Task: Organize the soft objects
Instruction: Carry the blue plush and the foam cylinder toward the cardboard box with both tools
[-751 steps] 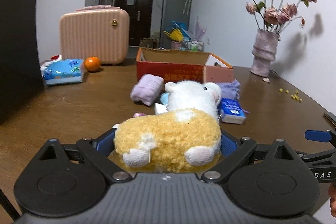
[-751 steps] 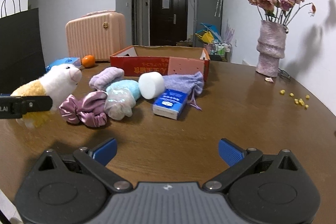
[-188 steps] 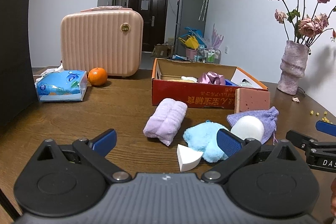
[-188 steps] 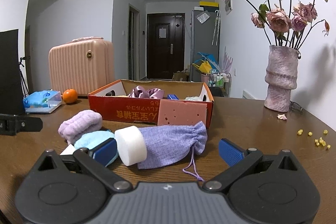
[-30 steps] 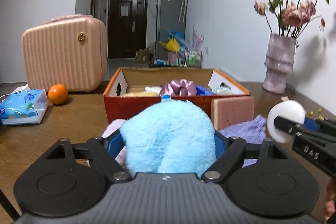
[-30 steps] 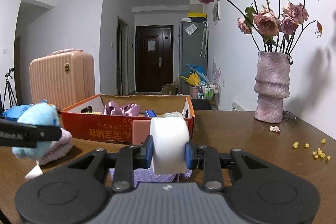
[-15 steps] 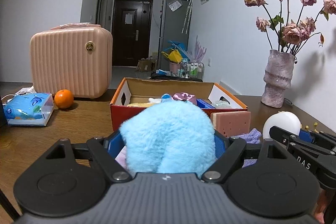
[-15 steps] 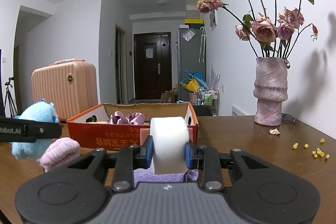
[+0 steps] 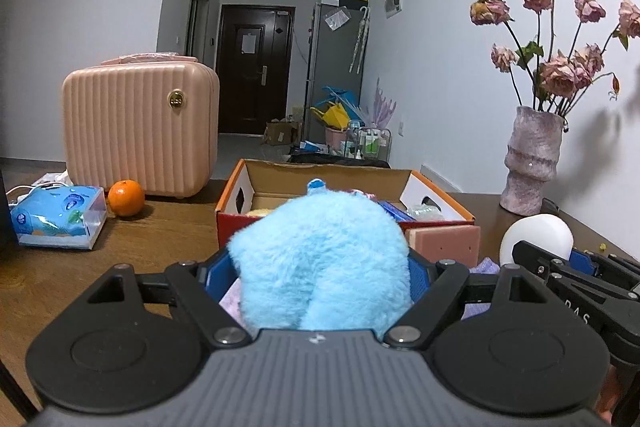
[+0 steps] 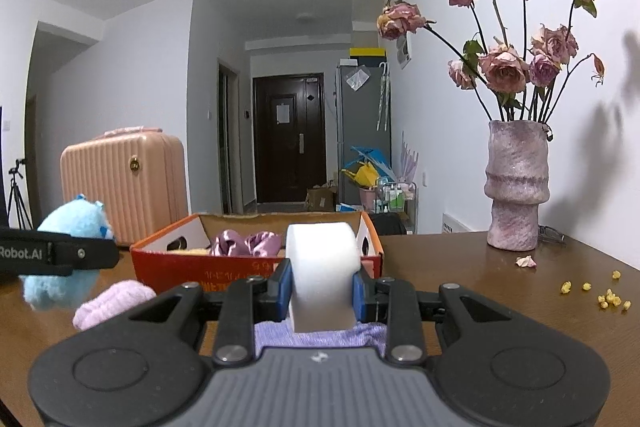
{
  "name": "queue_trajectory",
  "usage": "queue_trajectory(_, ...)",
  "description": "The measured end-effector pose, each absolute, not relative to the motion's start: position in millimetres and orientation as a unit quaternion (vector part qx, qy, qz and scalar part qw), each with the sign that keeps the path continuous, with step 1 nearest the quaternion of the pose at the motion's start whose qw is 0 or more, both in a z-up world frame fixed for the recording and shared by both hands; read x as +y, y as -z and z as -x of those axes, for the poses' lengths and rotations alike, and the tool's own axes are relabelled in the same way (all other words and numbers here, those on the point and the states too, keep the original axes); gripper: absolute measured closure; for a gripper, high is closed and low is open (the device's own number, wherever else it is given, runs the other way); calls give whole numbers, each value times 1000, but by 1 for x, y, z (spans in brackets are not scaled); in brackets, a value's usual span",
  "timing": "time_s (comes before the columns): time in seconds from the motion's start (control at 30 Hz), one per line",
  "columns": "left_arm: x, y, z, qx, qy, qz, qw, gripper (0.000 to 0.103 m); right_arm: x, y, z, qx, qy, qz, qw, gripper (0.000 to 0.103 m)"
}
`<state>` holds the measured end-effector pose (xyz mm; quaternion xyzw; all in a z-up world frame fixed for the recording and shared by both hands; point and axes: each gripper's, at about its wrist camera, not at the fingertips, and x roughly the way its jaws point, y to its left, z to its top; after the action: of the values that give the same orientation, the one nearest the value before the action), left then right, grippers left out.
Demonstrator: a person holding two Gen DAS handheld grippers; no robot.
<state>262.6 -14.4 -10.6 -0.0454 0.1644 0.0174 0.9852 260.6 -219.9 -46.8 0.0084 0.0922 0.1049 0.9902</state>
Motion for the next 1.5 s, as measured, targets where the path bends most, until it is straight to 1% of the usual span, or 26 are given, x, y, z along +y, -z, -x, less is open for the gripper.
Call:
queue_trajectory(1.07,16,-11,-329,134,-54,79,986,21,-183,31,-331,64,-103,-6,993,74)
queue_trajectory(1.5,21,-16,-370,127,-58,82,987,21,-178,24,-376,59,-96,-11,994,74)
